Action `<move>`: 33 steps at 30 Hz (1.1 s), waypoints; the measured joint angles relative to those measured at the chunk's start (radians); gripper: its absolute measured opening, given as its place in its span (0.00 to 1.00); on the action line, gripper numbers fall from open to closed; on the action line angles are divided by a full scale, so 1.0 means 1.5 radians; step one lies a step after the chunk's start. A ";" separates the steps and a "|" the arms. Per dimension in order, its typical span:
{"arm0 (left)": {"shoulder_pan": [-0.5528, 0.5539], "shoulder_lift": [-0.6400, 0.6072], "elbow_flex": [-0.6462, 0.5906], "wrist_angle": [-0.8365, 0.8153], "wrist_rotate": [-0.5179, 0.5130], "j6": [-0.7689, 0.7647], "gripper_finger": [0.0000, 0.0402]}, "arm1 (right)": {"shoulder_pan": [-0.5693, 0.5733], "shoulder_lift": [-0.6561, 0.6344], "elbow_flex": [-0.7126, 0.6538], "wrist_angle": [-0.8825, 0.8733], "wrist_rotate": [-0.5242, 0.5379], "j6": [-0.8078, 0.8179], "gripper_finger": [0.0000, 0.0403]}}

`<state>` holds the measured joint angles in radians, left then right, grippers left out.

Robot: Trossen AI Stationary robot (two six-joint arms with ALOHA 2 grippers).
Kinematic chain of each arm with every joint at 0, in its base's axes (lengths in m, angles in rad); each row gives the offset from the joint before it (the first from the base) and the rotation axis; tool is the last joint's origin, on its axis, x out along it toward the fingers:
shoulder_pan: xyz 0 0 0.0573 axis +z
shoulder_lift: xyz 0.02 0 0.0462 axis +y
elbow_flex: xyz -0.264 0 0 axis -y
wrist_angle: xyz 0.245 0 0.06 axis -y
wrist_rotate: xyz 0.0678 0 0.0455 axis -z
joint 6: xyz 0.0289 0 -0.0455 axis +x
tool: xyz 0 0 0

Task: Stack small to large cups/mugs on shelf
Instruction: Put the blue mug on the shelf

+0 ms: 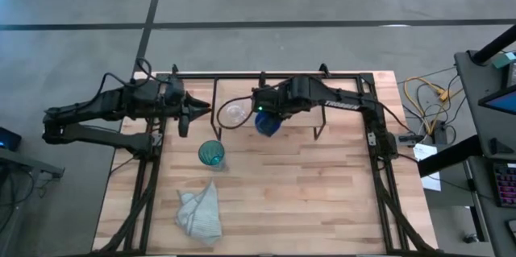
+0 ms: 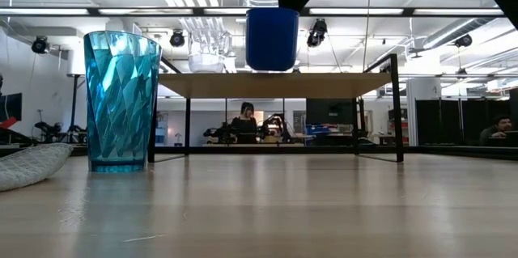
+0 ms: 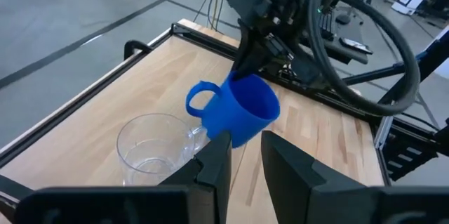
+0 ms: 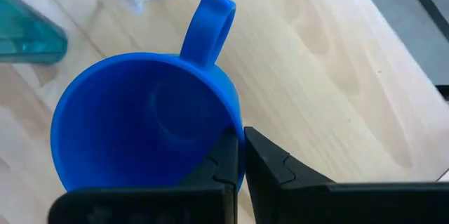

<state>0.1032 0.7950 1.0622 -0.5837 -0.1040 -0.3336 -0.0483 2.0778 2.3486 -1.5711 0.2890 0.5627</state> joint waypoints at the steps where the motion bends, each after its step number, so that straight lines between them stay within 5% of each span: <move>1: 0.000 0.001 0.000 0.000 0.000 0.000 0.16 | 0.000 -0.001 0.000 0.000 0.000 0.000 0.02; 7: 0.000 0.004 -0.001 0.000 0.000 0.000 0.16 | -0.003 -0.020 0.000 0.000 0.002 0.029 0.02; 15: 0.000 0.010 -0.001 0.012 0.000 -0.002 0.16 | -0.042 -0.030 0.000 0.000 -0.006 0.222 0.02; 20: 0.000 0.010 -0.001 0.027 0.000 -0.002 0.16 | -0.057 -0.030 0.000 0.000 -0.074 0.264 0.02; 33: 0.000 0.010 -0.001 0.037 0.000 -0.002 0.16 | -0.075 -0.028 -0.053 0.000 -0.088 0.324 0.03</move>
<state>0.1032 0.8096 1.0603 -0.5280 -0.1039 -0.3368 -0.1608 2.0353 2.2683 -1.5711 0.1568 1.0488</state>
